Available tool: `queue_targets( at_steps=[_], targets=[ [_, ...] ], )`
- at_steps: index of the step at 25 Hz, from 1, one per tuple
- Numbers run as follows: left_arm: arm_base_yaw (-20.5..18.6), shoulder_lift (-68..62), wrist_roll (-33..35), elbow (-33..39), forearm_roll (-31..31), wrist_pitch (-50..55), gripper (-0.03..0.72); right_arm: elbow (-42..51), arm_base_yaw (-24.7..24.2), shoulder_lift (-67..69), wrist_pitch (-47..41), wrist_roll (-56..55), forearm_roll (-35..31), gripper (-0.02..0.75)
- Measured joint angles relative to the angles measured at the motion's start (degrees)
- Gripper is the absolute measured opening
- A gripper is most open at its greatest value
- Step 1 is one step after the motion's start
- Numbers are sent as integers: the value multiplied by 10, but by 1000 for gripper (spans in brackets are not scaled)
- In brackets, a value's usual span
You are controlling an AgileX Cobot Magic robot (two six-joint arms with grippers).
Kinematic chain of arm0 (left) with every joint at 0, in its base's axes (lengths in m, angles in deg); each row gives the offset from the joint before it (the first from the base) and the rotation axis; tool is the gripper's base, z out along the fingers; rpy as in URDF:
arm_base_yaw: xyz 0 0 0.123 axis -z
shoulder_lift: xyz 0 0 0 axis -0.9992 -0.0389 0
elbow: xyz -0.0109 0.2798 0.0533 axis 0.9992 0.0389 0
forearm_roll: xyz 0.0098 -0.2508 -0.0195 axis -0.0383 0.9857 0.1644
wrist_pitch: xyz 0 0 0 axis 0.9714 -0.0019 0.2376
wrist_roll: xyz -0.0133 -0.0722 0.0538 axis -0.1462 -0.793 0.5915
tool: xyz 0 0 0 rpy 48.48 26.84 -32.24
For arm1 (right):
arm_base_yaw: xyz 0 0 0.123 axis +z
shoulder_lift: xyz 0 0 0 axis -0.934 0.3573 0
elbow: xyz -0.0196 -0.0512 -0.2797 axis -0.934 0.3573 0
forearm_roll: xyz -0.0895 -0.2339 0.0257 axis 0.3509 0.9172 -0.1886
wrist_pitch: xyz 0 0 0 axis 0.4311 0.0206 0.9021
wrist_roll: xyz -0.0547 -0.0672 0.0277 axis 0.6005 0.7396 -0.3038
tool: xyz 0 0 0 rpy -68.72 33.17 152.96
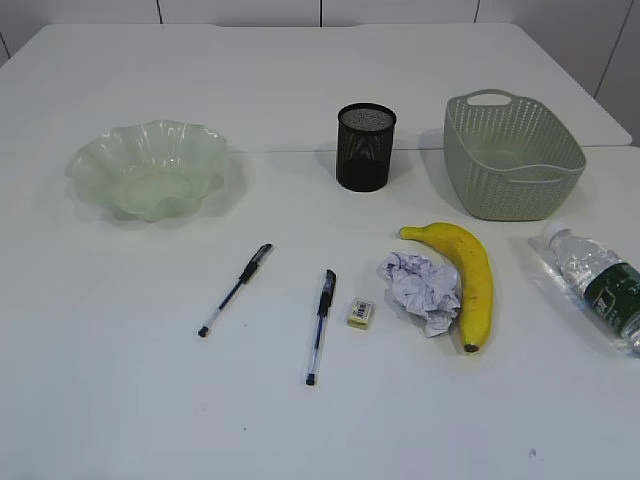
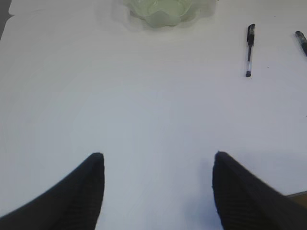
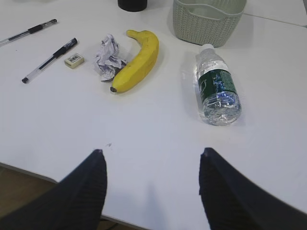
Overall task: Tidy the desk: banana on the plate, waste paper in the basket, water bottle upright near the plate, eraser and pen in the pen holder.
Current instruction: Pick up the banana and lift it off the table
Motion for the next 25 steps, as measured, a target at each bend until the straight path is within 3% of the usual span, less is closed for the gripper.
queue_targets(
  at_steps=[25],
  targets=[
    [0, 0, 0, 0, 0, 0, 496, 0, 0, 0, 0, 0, 0, 459]
  ],
)
